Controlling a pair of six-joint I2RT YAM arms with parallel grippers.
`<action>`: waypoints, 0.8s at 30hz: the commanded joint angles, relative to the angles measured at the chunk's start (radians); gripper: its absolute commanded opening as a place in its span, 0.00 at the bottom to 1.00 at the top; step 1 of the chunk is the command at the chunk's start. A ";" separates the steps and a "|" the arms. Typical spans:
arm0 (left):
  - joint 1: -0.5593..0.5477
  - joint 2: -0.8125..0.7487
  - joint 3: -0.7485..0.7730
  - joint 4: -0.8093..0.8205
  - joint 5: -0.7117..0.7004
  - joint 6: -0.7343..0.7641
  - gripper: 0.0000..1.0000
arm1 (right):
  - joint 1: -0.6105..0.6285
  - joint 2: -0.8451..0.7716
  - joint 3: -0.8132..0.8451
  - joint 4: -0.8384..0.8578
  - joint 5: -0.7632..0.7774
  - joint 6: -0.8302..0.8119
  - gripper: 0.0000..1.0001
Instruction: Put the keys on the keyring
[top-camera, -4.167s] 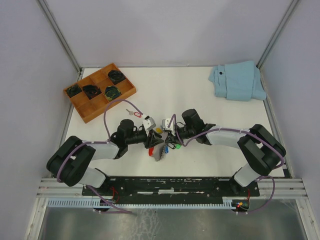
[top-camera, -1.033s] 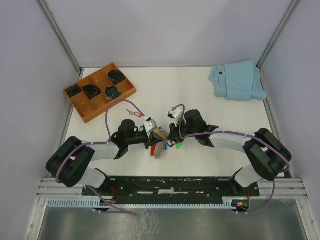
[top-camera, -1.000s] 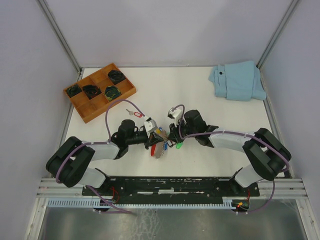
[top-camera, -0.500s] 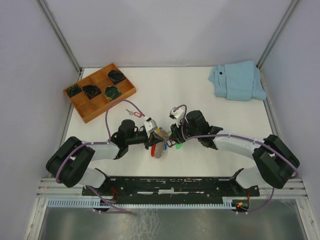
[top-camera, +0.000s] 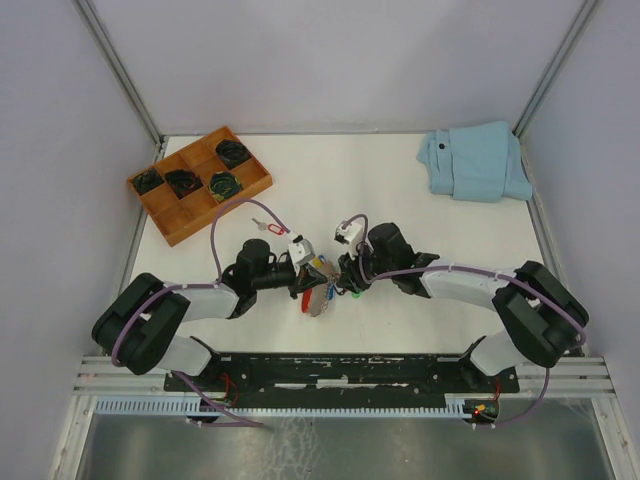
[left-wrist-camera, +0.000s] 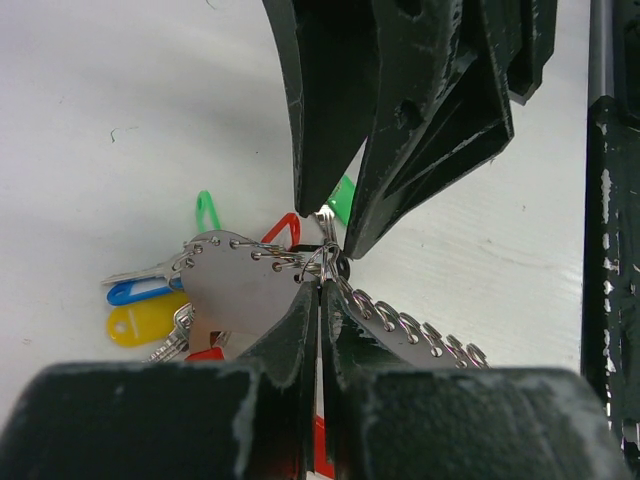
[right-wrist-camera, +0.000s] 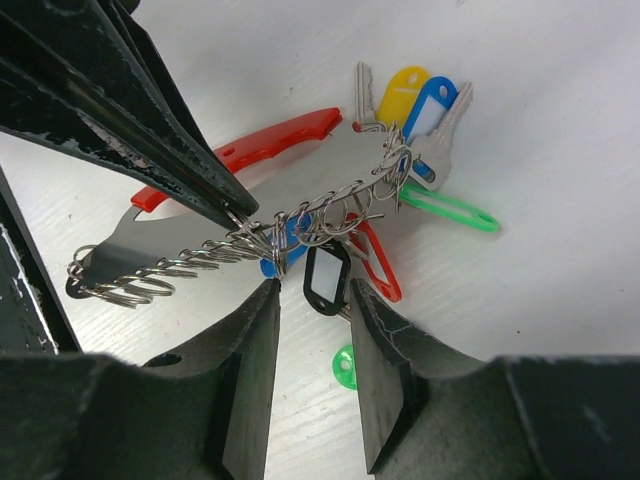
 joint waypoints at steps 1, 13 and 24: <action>-0.003 -0.025 0.006 0.067 0.045 0.018 0.03 | 0.005 0.027 0.026 0.058 0.000 -0.013 0.41; -0.003 -0.020 0.013 0.061 0.078 0.019 0.03 | -0.008 0.020 0.020 0.108 0.183 0.020 0.39; -0.003 -0.024 0.013 0.053 0.056 0.021 0.03 | -0.016 -0.142 -0.067 0.096 -0.068 -0.148 0.40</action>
